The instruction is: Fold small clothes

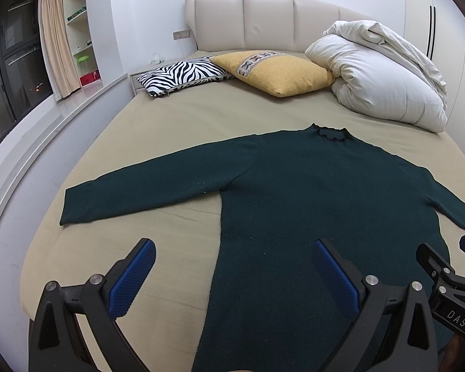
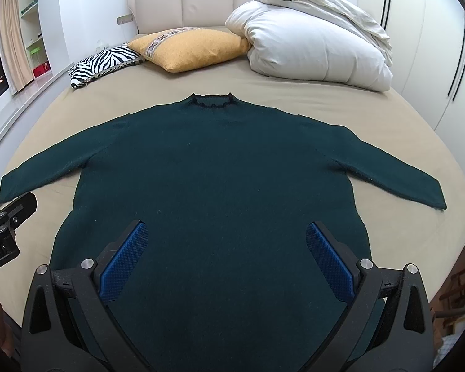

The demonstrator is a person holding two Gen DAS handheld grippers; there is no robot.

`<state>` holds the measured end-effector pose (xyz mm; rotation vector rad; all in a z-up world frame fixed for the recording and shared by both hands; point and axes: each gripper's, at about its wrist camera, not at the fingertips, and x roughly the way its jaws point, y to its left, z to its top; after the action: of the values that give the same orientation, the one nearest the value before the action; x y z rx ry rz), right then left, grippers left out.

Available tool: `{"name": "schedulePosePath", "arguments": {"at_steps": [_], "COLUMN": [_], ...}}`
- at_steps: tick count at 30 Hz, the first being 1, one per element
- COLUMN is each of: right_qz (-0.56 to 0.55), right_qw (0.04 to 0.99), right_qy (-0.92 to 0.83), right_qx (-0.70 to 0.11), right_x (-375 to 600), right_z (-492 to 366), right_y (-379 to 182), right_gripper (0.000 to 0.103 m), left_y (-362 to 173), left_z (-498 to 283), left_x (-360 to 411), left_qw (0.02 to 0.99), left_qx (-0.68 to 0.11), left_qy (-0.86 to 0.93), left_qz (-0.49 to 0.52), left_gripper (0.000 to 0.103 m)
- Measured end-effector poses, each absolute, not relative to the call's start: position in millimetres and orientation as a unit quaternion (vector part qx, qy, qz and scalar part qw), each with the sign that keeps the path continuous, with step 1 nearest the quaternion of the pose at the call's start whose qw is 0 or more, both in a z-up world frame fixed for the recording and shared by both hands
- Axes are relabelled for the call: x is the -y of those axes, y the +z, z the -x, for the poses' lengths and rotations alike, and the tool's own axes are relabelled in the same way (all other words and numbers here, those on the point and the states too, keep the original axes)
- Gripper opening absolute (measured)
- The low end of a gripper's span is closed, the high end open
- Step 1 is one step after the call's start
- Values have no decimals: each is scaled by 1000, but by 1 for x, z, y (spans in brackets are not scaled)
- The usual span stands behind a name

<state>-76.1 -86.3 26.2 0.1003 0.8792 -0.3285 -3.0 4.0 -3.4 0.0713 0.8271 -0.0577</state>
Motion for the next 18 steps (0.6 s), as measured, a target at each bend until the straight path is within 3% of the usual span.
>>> {"name": "schedulePosePath", "arguments": {"at_steps": [12,18], "right_qz": [-54,-119], "right_qw": [890,898], "right_qy": [-158,-154], "right_qx": [-424,-395], "right_x": [89,141], "right_z": [77,92], "right_y": [24,26], "right_gripper": [103,103], "left_y": [-15,-30], "left_z": [4,0], "left_x": [-9,-5], "left_qw": [910,893], "left_qx": [-412,-442], "left_qy": [-43,-81], "left_qz": [-19,20], "left_gripper": [103,103]}}
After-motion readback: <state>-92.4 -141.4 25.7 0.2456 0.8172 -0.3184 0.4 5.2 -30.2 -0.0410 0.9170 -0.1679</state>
